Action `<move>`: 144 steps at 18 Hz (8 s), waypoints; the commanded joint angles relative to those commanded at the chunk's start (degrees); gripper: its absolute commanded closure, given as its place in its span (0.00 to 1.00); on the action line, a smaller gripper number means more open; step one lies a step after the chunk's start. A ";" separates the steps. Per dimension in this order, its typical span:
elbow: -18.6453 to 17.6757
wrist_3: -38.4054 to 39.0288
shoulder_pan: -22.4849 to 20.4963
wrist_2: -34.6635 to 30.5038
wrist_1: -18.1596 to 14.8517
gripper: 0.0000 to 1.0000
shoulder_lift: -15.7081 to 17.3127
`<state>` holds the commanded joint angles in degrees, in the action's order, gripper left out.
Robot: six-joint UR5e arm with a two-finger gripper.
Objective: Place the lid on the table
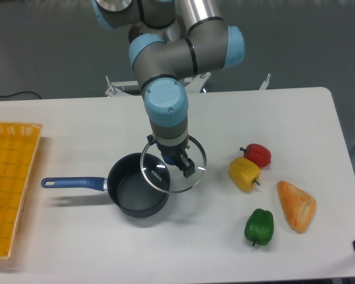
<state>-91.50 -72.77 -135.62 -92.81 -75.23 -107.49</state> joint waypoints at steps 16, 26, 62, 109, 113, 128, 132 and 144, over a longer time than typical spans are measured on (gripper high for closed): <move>-5.97 -7.29 -4.21 -0.09 2.10 0.48 2.46; -13.35 -15.11 -8.96 0.00 9.14 0.48 5.71; -26.98 -18.37 -10.81 2.02 22.24 0.48 7.29; -27.07 -17.75 -8.97 0.36 25.75 0.48 2.46; -26.98 -17.84 -8.96 -0.26 25.75 0.48 2.11; -26.63 -17.67 -8.53 -0.35 25.75 0.47 1.49; -26.63 -17.67 -8.44 -0.35 25.66 0.46 1.41; -26.54 -17.75 -8.44 -0.35 25.66 0.38 1.23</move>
<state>-118.04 -90.53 -144.05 -93.16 -49.57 -106.26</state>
